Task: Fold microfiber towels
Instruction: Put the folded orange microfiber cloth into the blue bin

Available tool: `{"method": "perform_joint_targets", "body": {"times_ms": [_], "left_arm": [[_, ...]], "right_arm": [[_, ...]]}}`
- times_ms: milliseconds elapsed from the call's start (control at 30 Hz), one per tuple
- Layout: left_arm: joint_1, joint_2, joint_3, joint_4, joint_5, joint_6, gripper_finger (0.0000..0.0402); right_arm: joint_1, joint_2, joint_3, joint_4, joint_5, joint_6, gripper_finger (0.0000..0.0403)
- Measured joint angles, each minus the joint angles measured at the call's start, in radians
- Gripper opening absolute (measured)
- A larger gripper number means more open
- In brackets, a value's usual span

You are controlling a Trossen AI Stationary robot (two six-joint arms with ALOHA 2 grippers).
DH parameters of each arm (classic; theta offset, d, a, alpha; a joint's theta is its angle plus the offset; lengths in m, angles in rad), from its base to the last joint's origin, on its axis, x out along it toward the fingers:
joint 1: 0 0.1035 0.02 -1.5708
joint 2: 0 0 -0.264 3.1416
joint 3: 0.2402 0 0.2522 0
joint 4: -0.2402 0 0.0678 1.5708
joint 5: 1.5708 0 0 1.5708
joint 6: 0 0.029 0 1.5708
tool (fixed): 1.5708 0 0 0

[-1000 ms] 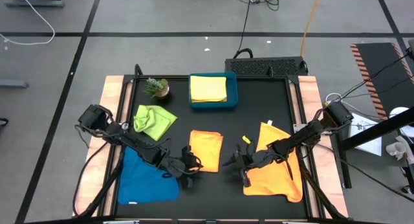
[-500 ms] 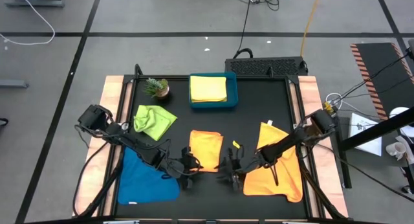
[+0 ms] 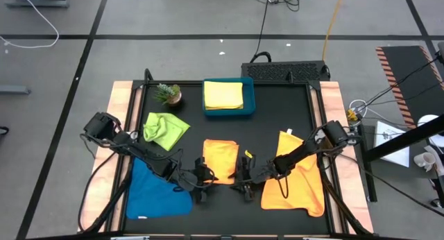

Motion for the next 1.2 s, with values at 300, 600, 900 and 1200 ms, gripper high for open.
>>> {"method": "perform_joint_targets", "body": {"times_ms": [300,600,900,1200], "left_arm": [[0.000,0.000,0.000,0.000,0.000,0.027,0.0108],[0.000,0.002,0.000,0.000,0.000,0.080,0.0108],[0.001,0.003,0.000,0.000,0.000,0.154,0.0108],[0.018,0.003,0.000,0.018,-0.036,0.184,0.0108]], "right_arm": [[0.000,0.025,0.002,-0.010,0.018,-0.001,0.0176],[-0.002,0.025,0.002,-0.035,0.066,-0.023,0.0102],[-0.006,0.020,-0.002,0.022,0.067,-0.016,0.0011],[-0.024,-0.045,-0.003,0.029,0.063,0.010,0.0005]]}}
